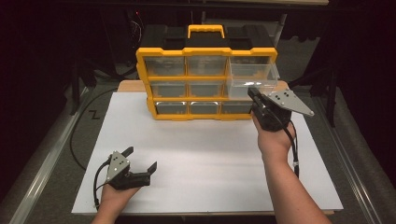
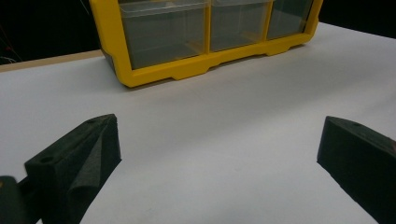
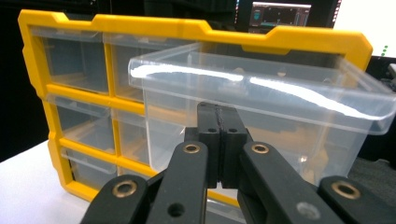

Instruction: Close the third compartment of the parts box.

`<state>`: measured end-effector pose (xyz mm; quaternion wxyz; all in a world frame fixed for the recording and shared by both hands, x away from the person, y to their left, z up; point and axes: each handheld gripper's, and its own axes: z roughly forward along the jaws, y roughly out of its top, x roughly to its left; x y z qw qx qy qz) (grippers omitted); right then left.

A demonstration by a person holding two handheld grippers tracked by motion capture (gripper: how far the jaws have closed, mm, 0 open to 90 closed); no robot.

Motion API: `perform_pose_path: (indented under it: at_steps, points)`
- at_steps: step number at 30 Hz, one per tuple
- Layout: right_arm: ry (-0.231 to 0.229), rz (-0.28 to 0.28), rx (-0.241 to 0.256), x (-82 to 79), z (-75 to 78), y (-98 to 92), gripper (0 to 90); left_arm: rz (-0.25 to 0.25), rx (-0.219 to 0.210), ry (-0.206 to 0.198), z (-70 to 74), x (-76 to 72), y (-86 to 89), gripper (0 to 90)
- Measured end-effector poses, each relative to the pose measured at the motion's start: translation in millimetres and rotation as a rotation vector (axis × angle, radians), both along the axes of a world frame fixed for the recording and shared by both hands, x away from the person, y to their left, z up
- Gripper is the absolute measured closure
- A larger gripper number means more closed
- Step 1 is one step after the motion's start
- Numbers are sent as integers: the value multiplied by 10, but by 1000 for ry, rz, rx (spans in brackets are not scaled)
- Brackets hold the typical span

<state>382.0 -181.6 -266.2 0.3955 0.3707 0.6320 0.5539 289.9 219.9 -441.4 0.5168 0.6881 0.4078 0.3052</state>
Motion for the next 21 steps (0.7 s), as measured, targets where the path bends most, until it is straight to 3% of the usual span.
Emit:
perform_pose_path:
  at_steps: [8, 21]
  points:
    - [-18, -23, 8, -12, 34, -36, 900, -2, -5, -4, 2, -1, 1, 3]
    - [-24, -58, -30, 34, 67, -104, 900, -1, -13, -3, 3, 0, 5, 3]
